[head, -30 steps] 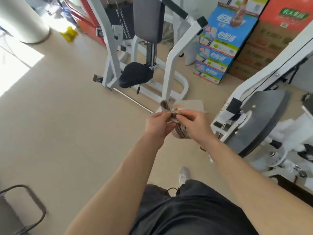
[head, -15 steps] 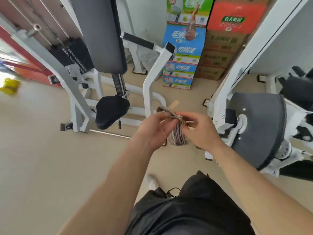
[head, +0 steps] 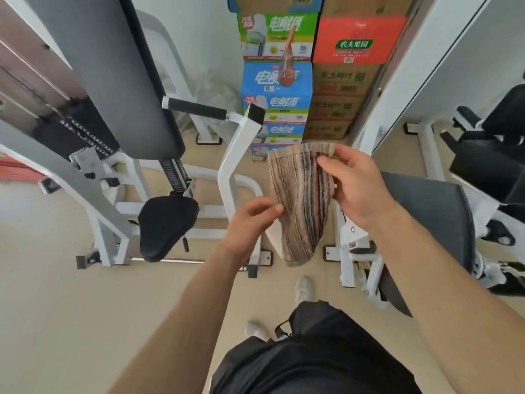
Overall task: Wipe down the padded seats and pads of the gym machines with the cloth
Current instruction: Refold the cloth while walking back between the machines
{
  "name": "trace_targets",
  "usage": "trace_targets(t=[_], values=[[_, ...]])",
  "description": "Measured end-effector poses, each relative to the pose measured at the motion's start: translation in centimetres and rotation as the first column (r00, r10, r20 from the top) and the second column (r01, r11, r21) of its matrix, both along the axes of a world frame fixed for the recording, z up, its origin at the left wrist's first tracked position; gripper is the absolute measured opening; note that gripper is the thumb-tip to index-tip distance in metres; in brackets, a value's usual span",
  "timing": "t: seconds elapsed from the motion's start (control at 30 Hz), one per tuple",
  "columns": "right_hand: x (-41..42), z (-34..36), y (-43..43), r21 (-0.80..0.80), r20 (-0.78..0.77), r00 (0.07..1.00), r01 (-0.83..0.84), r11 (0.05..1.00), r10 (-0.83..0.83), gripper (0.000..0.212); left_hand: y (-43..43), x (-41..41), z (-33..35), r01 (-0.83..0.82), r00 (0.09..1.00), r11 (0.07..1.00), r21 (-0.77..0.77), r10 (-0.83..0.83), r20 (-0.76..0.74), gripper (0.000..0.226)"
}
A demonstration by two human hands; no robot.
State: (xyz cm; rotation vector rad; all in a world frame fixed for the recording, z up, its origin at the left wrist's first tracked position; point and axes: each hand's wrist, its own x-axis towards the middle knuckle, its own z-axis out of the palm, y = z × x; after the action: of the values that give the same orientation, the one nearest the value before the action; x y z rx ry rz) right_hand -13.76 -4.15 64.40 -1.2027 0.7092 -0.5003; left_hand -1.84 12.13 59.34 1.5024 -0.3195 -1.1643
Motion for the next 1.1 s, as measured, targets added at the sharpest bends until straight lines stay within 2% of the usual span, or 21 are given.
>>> trace_targets(t=[0.07, 0.13, 0.27, 0.37, 0.4, 0.43, 0.5, 0.53, 0.6, 0.63, 0.7, 0.8, 0.87, 0.9, 0.97, 1.03, 1.1], values=[[0.4, -0.1, -2.5, -0.149, -0.111, 0.992, 0.036, 0.988, -0.053, 0.021, -1.6, 0.3, 0.5, -0.086, 0.996, 0.996, -0.013, 0.086, -0.004, 0.023], [0.8, -0.5, -4.7, -0.285, -0.198, 0.972, 0.066, 0.956, -0.126, 0.023, -3.1, 0.8, 1.0, -0.119, 0.990, 0.993, 0.015, 0.118, 0.077, 0.011], [2.2, -2.0, -7.4, -0.360, -0.284, 0.947, 0.038, 0.932, -0.149, 0.021, -5.6, 1.7, 2.3, -0.135, 0.942, 0.990, 0.027, 0.120, 0.312, 0.011], [3.6, -2.6, -9.0, -0.342, -0.332, 0.928, 0.050, 0.938, -0.170, 0.014, -7.1, 2.6, 4.0, 0.010, 0.891, 1.000, -0.016, -0.001, 0.455, 0.042], [3.9, -3.0, -9.6, -0.301, -0.356, 0.919, 0.057, 0.952, -0.168, 0.014, -7.5, 3.1, 4.6, 0.090, 0.840, 0.996, 0.005, -0.078, 0.537, 0.052], [4.3, -3.2, -10.1, -0.247, -0.381, 0.911, 0.066, 0.967, -0.159, 0.016, -7.9, 3.6, 4.8, 0.160, 0.749, 0.985, 0.065, -0.164, 0.641, 0.059], [5.2, -3.6, -10.6, -0.104, -0.395, 0.908, 0.109, 0.989, -0.141, 0.013, -8.8, 4.6, 5.2, 0.240, 0.508, 0.947, 0.215, -0.311, 0.804, 0.063], [5.5, -3.7, -10.7, -0.020, -0.379, 0.914, 0.150, 0.989, -0.146, 0.012, -9.3, 5.1, 5.4, 0.248, 0.407, 0.927, 0.282, -0.364, 0.838, 0.061], [6.1, -3.4, -10.3, 0.076, -0.377, 0.915, 0.183, 0.980, -0.142, 0.034, -10.0, 6.1, 5.7, 0.220, 0.265, 0.908, 0.358, -0.409, 0.873, 0.050], [6.1, -2.8, -9.6, 0.012, -0.407, 0.905, 0.144, 0.990, -0.127, 0.044, -10.3, 6.7, 5.9, 0.214, 0.204, 0.906, 0.365, -0.407, 0.890, 0.042], [6.2, -1.9, -7.9, -0.166, -0.441, 0.897, -0.045, 0.985, -0.033, 0.054, -10.5, 8.2, 6.1, 0.231, 0.106, 0.901, 0.368, -0.399, 0.911, 0.029], [6.8, -2.4, -4.6, -0.311, -0.498, 0.845, -0.382, 0.870, 0.193, 0.062, -10.4, 10.2, 6.7, 0.305, 0.026, 0.868, 0.392, -0.419, 0.907, 0.022], [7.6, -3.3, -3.1, -0.402, -0.561, 0.799, -0.490, 0.774, 0.215, 0.062, -10.3, 11.4, 7.2, 0.330, 0.003, 0.848, 0.415, -0.441, 0.898, 0.021], [8.0, -3.4, -2.4, -0.418, -0.571, 0.794, -0.501, 0.758, 0.210, 0.062, -10.2, 11.9, 7.3, 0.341, -0.001, 0.834, 0.434, -0.461, 0.887, 0.021], [8.5, -3.3, -1.8, -0.367, -0.529, 0.813, -0.479, 0.798, 0.245, 0.057, -10.1, 13.1, 7.2, 0.370, 0.065, 0.806, 0.462, -0.519, 0.852, 0.021], [8.6, -3.4, -1.6, -0.320, -0.498, 0.831, -0.443, 0.838, 0.249, 0.043, -10.0, 14.0, 7.1, 0.414, 0.223, 0.783, 0.464, -0.581, 0.783, 0.025], [8.4, -3.7, -1.8, -0.337, -0.509, 0.831, -0.432, 0.837, 0.225, 0.026, -9.8, 14.2, 6.8, 0.433, 0.457, 0.795, 0.425, -0.600, 0.657, 0.019]])
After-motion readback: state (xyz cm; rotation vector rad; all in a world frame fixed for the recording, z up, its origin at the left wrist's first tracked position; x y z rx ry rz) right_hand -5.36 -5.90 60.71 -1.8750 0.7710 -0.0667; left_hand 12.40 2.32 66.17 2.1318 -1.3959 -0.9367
